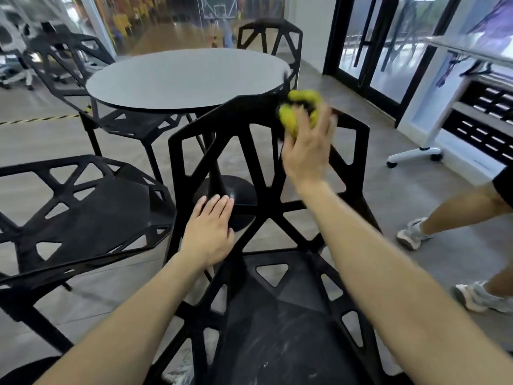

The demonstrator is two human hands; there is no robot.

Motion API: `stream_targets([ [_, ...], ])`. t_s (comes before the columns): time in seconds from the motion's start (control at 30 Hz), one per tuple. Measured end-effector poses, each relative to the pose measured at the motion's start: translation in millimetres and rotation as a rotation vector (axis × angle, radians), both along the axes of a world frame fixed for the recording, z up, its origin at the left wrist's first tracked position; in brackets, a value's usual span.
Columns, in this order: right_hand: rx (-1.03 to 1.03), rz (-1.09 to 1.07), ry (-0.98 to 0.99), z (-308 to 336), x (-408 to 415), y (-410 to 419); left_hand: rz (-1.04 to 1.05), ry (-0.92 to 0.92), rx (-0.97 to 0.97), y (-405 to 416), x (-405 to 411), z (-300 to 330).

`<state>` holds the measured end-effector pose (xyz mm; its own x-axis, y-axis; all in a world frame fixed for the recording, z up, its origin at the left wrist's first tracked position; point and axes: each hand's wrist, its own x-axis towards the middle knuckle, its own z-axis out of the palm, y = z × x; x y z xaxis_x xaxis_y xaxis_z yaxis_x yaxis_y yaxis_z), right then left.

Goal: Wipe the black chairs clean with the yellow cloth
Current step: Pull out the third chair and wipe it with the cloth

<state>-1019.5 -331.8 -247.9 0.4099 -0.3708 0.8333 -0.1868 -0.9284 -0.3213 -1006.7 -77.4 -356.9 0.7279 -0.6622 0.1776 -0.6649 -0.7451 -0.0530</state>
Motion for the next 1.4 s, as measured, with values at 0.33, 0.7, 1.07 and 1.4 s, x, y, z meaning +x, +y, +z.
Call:
stream_targets([
  [0.33, -0.027, 0.193, 0.090, -58.4, -33.0, 10.4, 0.045, 0.079, 0.146, -8.7, 1.6, 4.5],
  [0.7, -0.103, 0.324, 0.462, -146.5, -71.7, 44.9, 0.055, 0.151, 0.230, -10.1, 0.4, 33.0],
  [1.07, -0.289, 0.096, 0.203, 31.6, -23.1, -53.2, 0.126, 0.068, 0.001, -42.1, 10.0, 104.8],
  [1.4, -0.352, 0.155, 0.225, 39.4, -24.1, -50.3, -0.043, -0.194, -0.296, -140.0, 30.6, 200.1],
])
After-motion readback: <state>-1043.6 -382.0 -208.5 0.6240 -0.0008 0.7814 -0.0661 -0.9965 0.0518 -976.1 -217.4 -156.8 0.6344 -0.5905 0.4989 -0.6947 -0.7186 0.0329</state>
